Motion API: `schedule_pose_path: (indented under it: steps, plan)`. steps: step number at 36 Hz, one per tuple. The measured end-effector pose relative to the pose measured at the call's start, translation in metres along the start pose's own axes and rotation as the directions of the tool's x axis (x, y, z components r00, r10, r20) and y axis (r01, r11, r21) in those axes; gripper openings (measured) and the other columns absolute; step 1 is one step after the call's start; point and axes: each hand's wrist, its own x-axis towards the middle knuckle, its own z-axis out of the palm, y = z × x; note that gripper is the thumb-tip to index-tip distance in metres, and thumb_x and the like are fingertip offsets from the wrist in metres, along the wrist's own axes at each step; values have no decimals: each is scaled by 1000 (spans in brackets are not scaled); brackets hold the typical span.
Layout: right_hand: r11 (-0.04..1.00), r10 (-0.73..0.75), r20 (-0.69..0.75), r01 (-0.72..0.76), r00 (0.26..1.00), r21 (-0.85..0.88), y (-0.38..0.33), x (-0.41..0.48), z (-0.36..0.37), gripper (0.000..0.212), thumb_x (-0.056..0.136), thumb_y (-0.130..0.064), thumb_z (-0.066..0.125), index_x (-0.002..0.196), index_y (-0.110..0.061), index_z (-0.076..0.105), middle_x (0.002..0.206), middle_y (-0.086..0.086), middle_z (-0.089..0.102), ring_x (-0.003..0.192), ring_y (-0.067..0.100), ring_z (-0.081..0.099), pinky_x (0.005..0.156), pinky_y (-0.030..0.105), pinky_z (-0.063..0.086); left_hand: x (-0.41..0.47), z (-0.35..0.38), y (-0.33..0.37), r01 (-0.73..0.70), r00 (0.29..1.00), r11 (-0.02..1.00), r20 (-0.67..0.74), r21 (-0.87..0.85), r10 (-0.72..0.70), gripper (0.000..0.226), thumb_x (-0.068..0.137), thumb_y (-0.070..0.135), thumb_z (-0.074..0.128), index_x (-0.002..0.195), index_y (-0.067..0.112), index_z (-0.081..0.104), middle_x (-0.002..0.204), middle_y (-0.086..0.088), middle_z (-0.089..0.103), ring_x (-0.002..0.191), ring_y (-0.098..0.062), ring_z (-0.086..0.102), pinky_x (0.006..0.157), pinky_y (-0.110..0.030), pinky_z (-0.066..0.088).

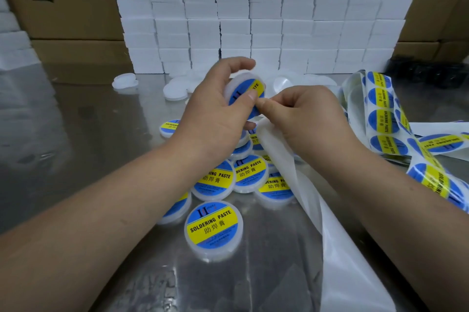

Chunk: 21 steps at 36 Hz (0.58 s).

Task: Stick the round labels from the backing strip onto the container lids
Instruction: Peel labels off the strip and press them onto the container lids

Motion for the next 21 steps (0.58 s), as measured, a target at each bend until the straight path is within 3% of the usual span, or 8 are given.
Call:
schedule_pose_path:
  steps: [2, 6, 9, 12, 16, 21]
  plan:
    - [999, 13, -31, -14, 999, -34, 1, 1, 1, 46, 81, -43, 64, 57, -6, 55, 36, -5, 39, 38, 8, 36, 41, 22, 30, 0, -1, 2, 3, 999, 1000, -32, -15, -3, 33, 93, 7, 49, 95, 40, 46, 111, -11, 60, 79, -19, 68, 57, -22, 55]
    - [999, 28, -68, -30, 997, -32, 0, 0, 0, 53, 77, -51, 63, 46, -18, 36, 35, -6, 34, 40, 10, 31, 48, 27, 26, 1, -2, 6, -1, 998, 1000, -56, -22, 0, 27, 93, 7, 48, 94, 34, 47, 107, -10, 62, 75, -20, 68, 53, -21, 53]
    - [997, 25, -74, -20, 997, 72, -3, -2, -1, 43, 79, -52, 60, 52, -23, 45, 41, -17, 45, 42, 1, 41, 46, 21, 31, 1, -2, 9, 20, 998, 999, -60, -35, -22, 22, 95, 11, 46, 93, 32, 47, 93, -2, 60, 52, -15, 65, 49, -22, 52]
    - [985, 11, -6, -10, 1000, 169, -8, -3, -1, 30, 79, -54, 53, 68, -26, 57, 59, -14, 56, 52, -4, 48, 46, 12, 35, 3, -3, 7, 52, 996, 998, -76, 17, -51, 18, 95, 19, 48, 90, 36, 50, 84, 5, 56, 39, -10, 54, 43, -20, 49]
    - [995, -85, 63, 81, 994, 55, -8, -4, 1, 28, 90, -38, 53, 66, -23, 50, 58, -9, 46, 54, 3, 42, 51, 19, 32, 2, -1, 3, 78, 993, 996, -88, 47, -74, 17, 94, 23, 50, 87, 38, 54, 81, 6, 57, 37, -5, 46, 41, -16, 44]
    - [991, -128, 61, 129, 990, -16, -8, -5, 3, 34, 91, -39, 50, 65, -18, 43, 58, -6, 43, 55, 10, 39, 54, 30, 28, 2, -2, 1, 54, 994, 996, -94, 65, -48, 17, 92, 24, 52, 84, 37, 57, 76, 12, 57, 44, 2, 50, 41, -12, 41]
